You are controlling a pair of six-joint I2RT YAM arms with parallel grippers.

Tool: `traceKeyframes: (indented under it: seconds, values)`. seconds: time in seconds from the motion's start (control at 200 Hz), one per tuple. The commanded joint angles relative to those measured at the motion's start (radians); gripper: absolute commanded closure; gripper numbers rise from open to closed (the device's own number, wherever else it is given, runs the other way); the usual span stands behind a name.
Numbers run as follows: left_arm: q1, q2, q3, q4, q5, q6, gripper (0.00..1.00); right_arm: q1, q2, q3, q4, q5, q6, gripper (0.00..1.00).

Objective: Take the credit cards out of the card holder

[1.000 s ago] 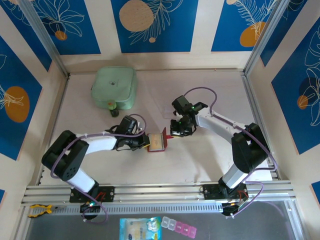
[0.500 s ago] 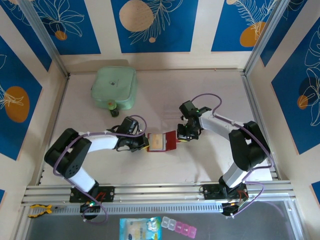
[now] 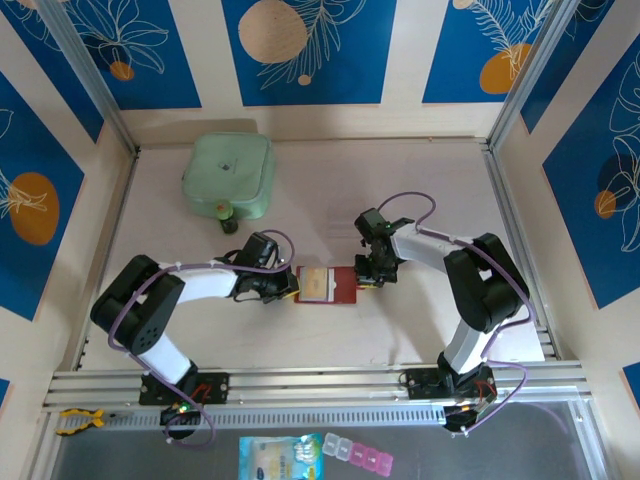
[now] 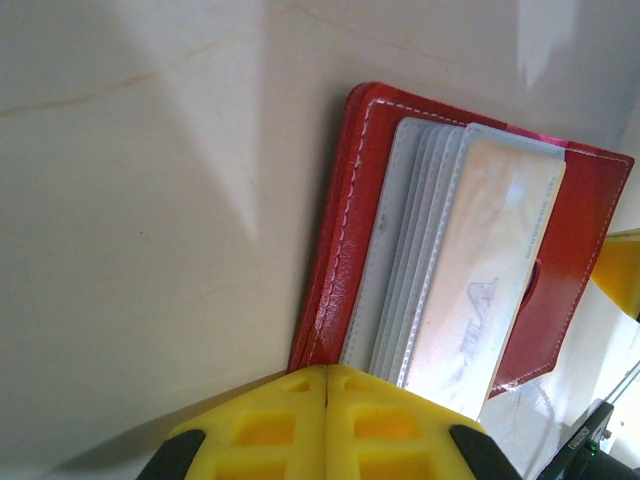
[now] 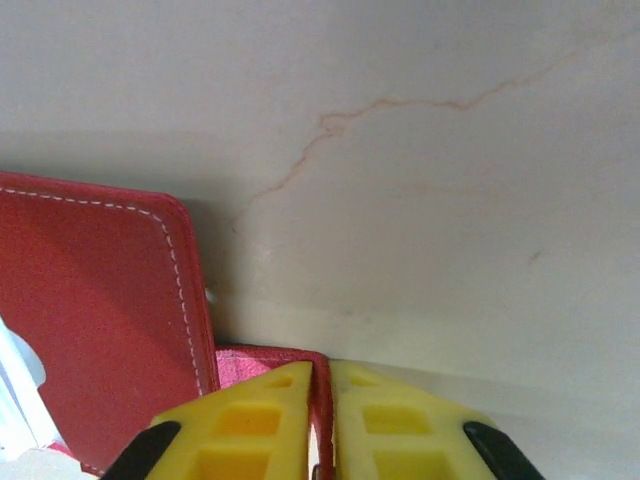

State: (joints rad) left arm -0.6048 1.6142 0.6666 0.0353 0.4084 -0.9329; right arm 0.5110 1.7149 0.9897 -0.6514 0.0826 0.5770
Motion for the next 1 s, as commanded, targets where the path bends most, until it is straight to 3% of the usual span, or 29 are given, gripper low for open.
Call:
traceKeyframes:
  seconds: [0.0, 0.32, 0.525, 0.765, 0.875, 0.995]
  values:
    - [-0.006, 0.010, -0.012, -0.085, -0.019, 0.020, 0.97, -0.002, -0.036, 0.002, -0.061, 0.079, -0.004, 0.81]
    - [-0.007, -0.003, -0.013, -0.079, -0.011, 0.014, 0.97, 0.007, -0.167, 0.070, -0.200, 0.120, -0.001, 0.74]
    - [-0.008, 0.006, -0.014, -0.073, -0.009, 0.010, 0.97, 0.066, -0.205, 0.193, -0.281, 0.147, 0.013, 0.71]
    - [-0.008, 0.008, -0.018, -0.066, -0.008, 0.004, 0.98, 0.159, -0.130, 0.272, -0.209, -0.008, 0.055, 0.70]
    - [-0.009, 0.006, -0.019, -0.067, -0.006, 0.003, 0.98, 0.180, -0.066, 0.273, -0.218, 0.016, 0.075, 0.69]
    - [-0.011, -0.003, -0.025, -0.071, -0.006, 0.003, 0.97, 0.177, -0.024, 0.253, -0.228, 0.069, 0.080, 0.60]
